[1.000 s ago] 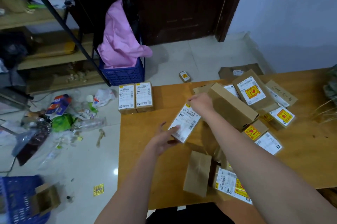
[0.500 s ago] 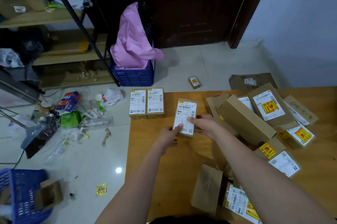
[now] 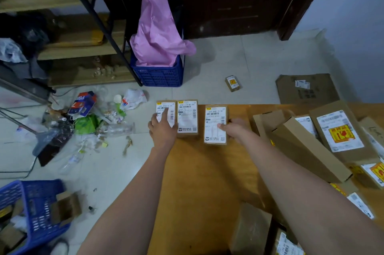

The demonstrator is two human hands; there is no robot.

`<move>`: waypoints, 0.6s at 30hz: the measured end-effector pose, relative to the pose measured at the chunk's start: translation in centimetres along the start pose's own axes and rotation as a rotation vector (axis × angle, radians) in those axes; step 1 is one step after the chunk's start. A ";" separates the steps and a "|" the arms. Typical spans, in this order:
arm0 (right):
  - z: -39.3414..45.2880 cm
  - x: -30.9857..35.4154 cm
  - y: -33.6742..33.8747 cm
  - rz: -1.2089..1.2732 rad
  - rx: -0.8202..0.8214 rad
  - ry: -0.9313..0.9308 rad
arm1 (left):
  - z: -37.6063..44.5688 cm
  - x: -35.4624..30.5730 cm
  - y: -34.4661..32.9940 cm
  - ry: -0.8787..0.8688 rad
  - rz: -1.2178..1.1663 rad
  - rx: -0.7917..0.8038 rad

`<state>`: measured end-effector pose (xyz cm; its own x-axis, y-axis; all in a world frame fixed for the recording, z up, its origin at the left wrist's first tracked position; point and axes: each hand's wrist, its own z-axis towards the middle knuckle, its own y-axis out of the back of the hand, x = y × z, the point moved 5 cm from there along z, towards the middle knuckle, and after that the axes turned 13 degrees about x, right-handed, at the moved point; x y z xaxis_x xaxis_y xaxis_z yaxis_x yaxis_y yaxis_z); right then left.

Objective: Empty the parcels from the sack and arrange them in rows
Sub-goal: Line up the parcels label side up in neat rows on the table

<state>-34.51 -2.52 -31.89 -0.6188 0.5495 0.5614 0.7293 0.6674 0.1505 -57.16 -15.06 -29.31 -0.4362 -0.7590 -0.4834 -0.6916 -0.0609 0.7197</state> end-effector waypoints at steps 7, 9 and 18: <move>3.2 0.4 0.2 -0.067 -0.053 -0.056 | 3.7 3.1 -1.3 0.150 -0.210 0.157; 3.9 0.6 0.0 -0.075 -0.049 -0.051 | 3.9 3.5 -1.5 0.158 -0.266 0.172; 5.0 3.0 -1.2 -0.279 -0.047 -0.054 | 7.1 6.5 -3.0 0.147 -0.392 0.236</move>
<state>-38.65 0.82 -34.45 -0.8112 0.3744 0.4492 0.5403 0.7736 0.3311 -62.03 -15.24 -38.14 -0.0419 -0.7927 -0.6082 -0.9071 -0.2250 0.3558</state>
